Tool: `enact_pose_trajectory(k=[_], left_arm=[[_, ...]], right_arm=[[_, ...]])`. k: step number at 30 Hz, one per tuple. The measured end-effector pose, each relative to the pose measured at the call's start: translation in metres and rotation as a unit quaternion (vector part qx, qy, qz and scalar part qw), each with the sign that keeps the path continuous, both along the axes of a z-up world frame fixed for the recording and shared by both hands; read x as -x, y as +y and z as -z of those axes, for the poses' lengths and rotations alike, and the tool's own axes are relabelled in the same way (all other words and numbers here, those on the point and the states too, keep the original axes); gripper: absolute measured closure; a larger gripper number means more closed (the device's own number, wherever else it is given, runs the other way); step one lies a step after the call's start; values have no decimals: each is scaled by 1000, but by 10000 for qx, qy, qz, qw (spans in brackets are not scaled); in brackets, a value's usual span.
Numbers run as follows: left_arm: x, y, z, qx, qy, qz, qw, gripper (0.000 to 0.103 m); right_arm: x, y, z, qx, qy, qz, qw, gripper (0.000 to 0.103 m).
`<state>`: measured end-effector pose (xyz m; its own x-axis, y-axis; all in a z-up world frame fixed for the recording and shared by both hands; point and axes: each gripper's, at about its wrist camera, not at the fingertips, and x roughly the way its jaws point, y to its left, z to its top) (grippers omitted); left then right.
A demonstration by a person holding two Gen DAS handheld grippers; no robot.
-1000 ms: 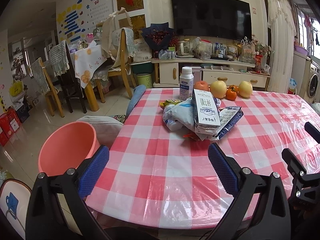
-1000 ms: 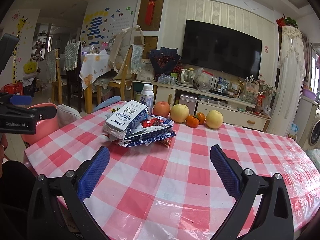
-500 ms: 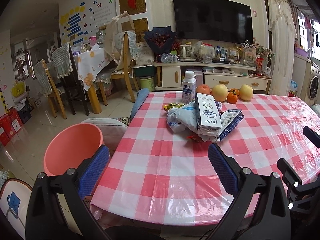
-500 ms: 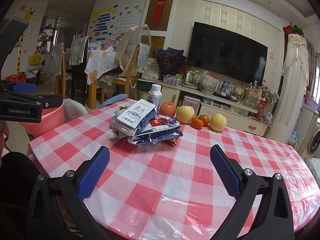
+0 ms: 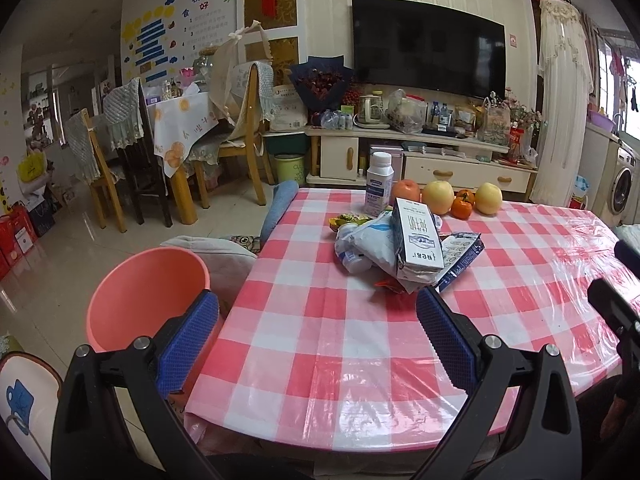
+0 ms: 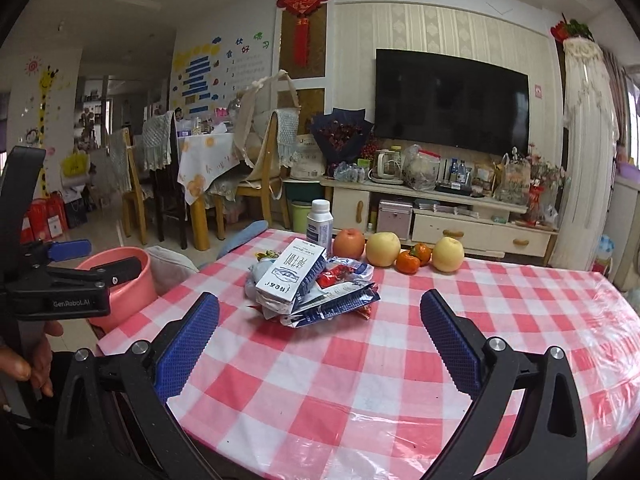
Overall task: Collect trash
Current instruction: 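Grasp the white milk carton with the left gripper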
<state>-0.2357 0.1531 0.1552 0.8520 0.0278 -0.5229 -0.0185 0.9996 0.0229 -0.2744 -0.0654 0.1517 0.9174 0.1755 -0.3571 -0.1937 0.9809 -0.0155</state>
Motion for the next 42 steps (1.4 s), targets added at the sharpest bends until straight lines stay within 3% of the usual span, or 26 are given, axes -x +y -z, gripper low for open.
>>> enact_pose_trajectory(k=[4, 9, 17, 24, 28, 29, 33, 37, 42], left_arm=[[-20, 9, 1, 468, 122, 52, 9988, 3], [-55, -1, 7, 932, 339, 323, 9945, 3], [-110, -73, 33, 255, 771, 985, 9918, 4], [-155, -107, 58, -254, 1080, 1048, 9883, 4], [-176, -121, 70, -697, 1249, 967, 9850, 11], [-181, -122, 72, -756, 1301, 937, 9842, 19], [-193, -118, 82, -645, 1484, 891, 9828, 39], [-193, -109, 86, -494, 1451, 839, 9846, 41], [-188, -85, 82, 72, 1444, 743, 9867, 41]], right_arm=[[-18, -6, 14, -138, 435, -93, 9989, 4], [-43, -31, 18, -713, 668, -82, 9952, 4], [-99, -76, 35, -1754, 1175, 19, 9775, 4], [-150, -103, 59, -2656, 1731, 43, 9484, 5], [-167, -100, 63, -2681, 1815, -20, 9461, 5], [-169, -98, 63, -2652, 1811, -51, 9470, 5], [-180, -84, 59, -2345, 1742, -214, 9562, 5], [-189, -71, 55, -2024, 1640, -313, 9650, 5], [-198, -51, 49, -1577, 1476, -459, 9753, 11]])
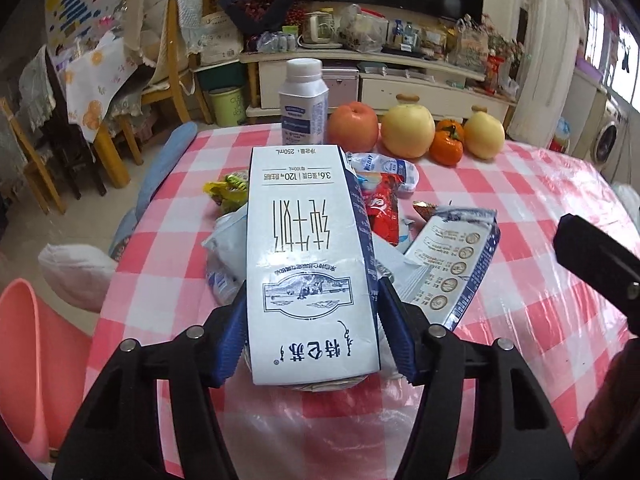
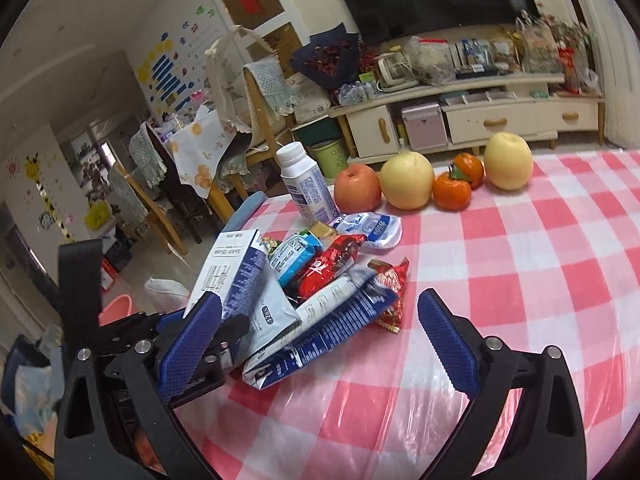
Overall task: Collect trash
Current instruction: 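Grasp the white milk carton with the left gripper, then carry the milk carton to the pink bucket with the left gripper while the right gripper grasps the wipes packet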
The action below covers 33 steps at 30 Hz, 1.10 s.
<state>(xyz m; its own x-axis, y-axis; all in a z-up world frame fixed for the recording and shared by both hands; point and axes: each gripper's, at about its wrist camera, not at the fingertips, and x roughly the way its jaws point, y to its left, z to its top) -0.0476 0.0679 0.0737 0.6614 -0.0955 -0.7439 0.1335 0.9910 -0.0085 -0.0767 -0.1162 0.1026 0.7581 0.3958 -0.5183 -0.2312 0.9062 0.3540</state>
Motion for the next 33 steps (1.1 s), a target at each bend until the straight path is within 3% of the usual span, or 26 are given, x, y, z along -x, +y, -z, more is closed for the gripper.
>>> enact_pose_trajectory(k=[2, 3, 8, 11, 17, 25, 29, 33], left_arm=[[3, 9, -4, 126, -30, -64, 9999, 41], [5, 14, -6, 216, -50, -95, 9997, 41], [18, 49, -21, 539, -186, -351, 9978, 41], [20, 80, -30, 741, -284, -654, 9947, 41], [17, 131, -34, 937, -388, -1253, 9869, 41], [11, 163, -34, 952, -435, -1672, 9803, 41], [9, 163, -32, 956, -413, -1670, 9804, 41], [10, 167, -28, 1013, -339, -1718, 9793, 41]], right_arm=[[-3, 10, -2, 187, -53, -144, 9997, 21], [-5, 16, -1, 319, -75, -227, 9992, 21], [-7, 55, -4, 1004, -318, -745, 9916, 21], [-12, 82, 1, 1341, -390, -1094, 9841, 12], [-38, 134, 31, 2054, -161, -1462, 9676, 11], [-77, 152, 64, 2349, 242, -1555, 9592, 9], [-82, 149, 68, 2246, 341, -1628, 9602, 10], [-79, 149, 65, 2207, 403, -1599, 9613, 19]])
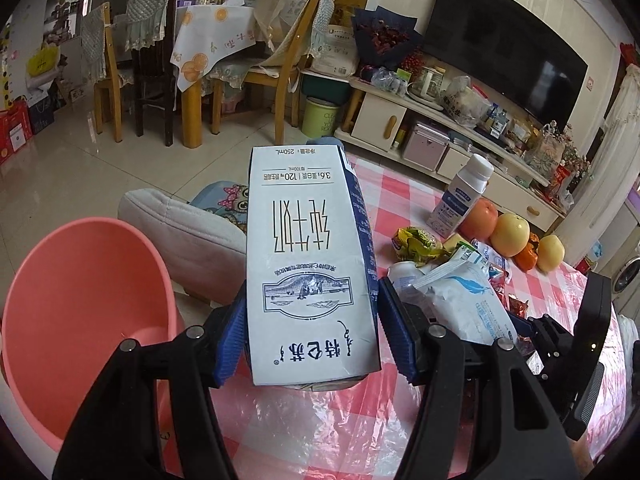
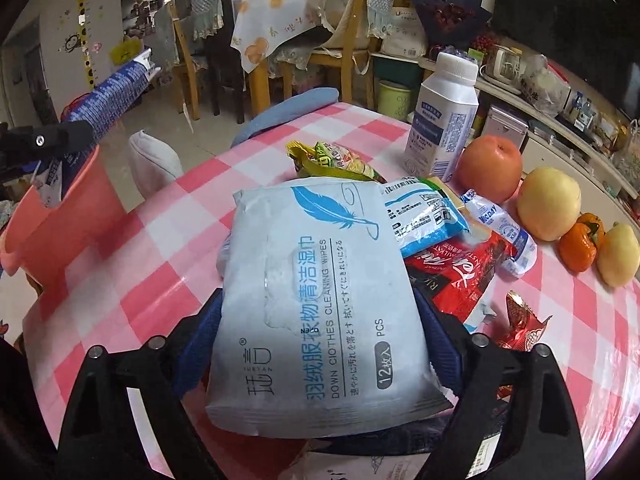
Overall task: Collect trash
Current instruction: 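Carry the milk carton to the pink bucket with the left gripper while the right gripper grasps the wipes packet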
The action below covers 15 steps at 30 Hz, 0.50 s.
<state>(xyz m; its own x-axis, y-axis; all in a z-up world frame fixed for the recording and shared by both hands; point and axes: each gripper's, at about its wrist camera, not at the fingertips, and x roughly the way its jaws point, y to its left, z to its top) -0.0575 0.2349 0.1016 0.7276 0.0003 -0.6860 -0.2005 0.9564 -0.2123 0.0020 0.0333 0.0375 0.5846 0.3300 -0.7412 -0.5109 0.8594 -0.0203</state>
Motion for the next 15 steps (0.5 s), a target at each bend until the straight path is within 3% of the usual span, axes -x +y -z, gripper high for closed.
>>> enact_pose_trajectory(k=[8, 15], left_arm=[[7, 8, -2, 105, -52, -161, 9998, 41], [20, 32, -13, 193, -210, -591, 9978, 41]], right_arm=[[17, 6, -14, -101, -165, 197, 9996, 24], [47, 38, -61, -487, -338, -2, 9982, 24]])
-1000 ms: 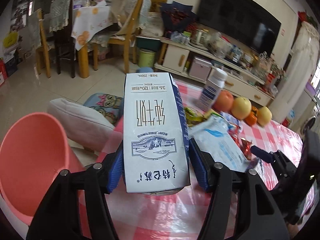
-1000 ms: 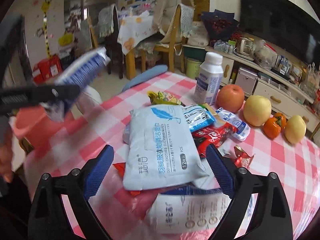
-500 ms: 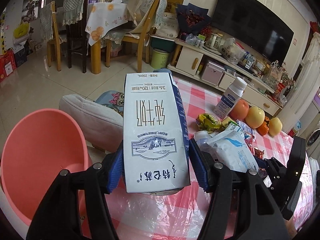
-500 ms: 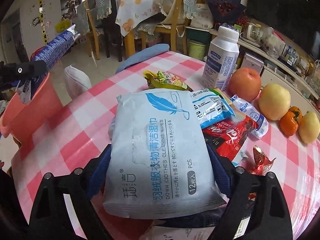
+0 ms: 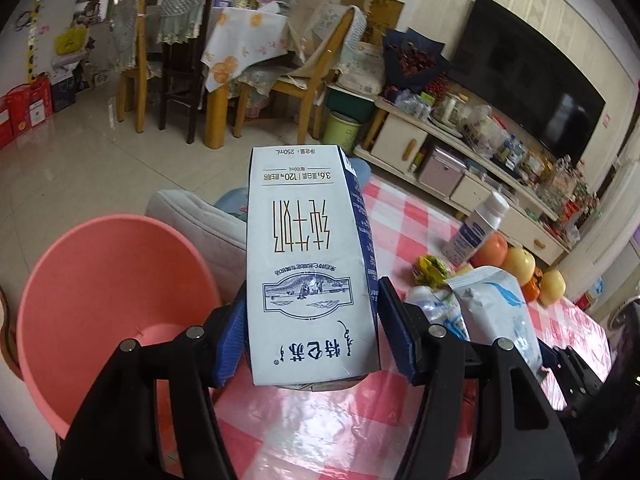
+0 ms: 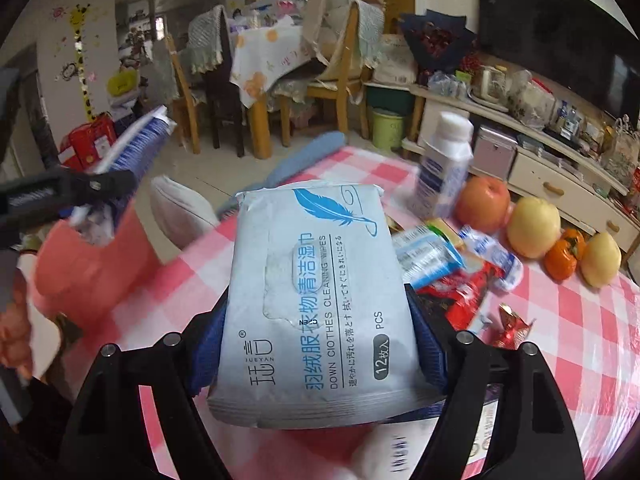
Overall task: Collect trash
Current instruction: 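Carry the milk carton to the pink bucket with the left gripper while the right gripper grasps the wipes packet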
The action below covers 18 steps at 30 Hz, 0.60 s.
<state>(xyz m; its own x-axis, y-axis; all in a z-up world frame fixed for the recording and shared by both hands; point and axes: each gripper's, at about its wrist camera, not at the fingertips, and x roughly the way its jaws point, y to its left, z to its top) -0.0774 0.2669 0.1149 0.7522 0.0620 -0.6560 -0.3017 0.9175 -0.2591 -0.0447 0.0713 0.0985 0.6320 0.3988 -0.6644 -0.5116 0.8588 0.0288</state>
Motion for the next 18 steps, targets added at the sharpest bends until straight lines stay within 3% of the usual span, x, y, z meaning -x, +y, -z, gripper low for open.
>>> enact_pose_trajectory(k=[4, 7, 12, 16, 18], left_arm=[[12, 31, -6, -7, -29, -471, 9989, 41], [22, 65, -9, 33, -4, -982, 9952, 41], [39, 115, -8, 48, 135, -1616, 9868, 41], [49, 146, -3, 227, 239, -1797, 9832, 39], [50, 157, -1, 266, 275, -1839, 9822, 28]], right_arm=[[16, 46, -21, -114, -43, -449, 9989, 24], [29, 94, -29, 124, -160, -895, 9958, 24], [46, 166, -28, 422, -233, -1479, 9878, 24], [54, 214, -20, 629, -251, -1861, 9802, 23], [56, 235, -11, 821, -241, -2065, 9747, 21]])
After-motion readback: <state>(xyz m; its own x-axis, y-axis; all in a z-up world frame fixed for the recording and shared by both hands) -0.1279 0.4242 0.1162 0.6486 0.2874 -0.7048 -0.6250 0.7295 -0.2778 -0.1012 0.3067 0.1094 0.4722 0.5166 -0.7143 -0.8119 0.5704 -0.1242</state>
